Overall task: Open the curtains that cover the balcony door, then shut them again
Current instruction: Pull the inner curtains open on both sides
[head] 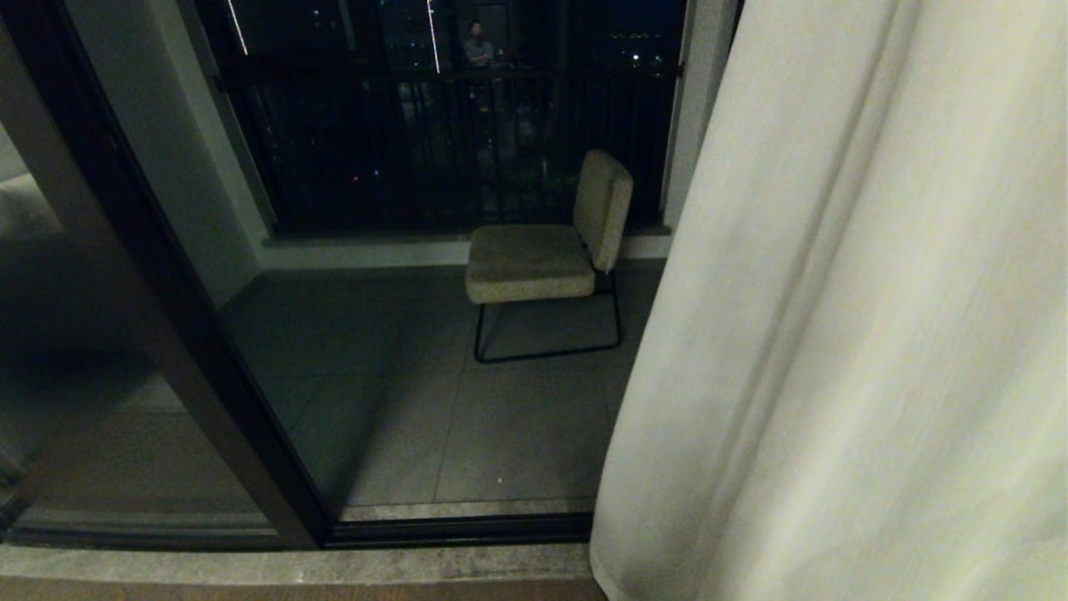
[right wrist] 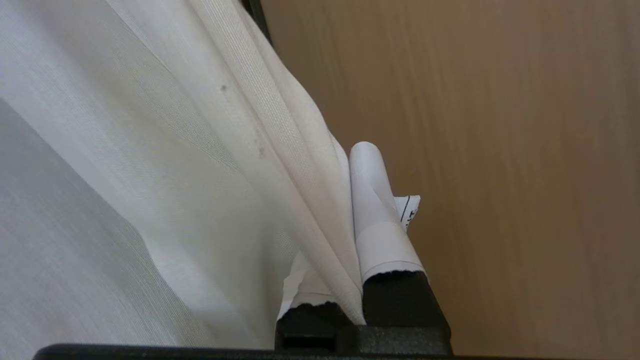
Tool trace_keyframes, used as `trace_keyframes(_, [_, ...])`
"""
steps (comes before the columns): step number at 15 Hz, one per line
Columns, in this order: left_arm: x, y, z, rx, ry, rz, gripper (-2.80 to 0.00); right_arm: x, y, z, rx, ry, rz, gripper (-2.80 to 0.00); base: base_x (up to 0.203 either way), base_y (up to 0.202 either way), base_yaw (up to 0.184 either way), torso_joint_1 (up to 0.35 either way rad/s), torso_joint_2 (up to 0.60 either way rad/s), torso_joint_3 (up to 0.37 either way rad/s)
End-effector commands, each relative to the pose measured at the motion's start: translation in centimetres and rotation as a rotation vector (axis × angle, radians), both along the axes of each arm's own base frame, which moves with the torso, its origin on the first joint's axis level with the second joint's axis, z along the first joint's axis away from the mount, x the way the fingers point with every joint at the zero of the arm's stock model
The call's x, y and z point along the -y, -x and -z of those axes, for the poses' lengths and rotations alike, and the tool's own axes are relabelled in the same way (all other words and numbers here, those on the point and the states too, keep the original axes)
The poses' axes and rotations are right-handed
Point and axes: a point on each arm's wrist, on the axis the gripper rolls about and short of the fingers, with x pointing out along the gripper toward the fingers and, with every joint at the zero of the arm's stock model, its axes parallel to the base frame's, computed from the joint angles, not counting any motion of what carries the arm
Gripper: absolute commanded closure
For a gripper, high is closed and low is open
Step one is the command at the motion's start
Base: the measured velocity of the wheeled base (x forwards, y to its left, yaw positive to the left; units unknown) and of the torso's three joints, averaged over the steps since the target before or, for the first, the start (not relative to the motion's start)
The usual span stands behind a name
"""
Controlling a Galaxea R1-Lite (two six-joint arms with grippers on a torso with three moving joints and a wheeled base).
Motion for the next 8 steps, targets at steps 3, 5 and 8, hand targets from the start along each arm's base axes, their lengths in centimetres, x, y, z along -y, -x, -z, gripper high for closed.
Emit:
trace_keyframes(3, [0.0,0.0,0.0,0.0,0.001,-0.001,0.0,1.37,0.49,0.57,0.0,0.009,0.02,0.0,0.0,0.0,0.0,0.0,0.0,0.0])
trace_keyframes(5, [0.0,0.0,0.0,0.0,0.0,-0.001,0.0,1.3,0.52,0.63,-0.003,0.008,0.02,0.0,0.0,0.0,0.0,0.0,0.0,0.0])
trace_keyframes(8, [0.0,0.0,0.0,0.0,0.001,-0.001,0.0,0.45,0.84,0.04,-0.007,0.031,-0.002,0.0,0.0,0.0,0.0,0.0,0.0,0.0])
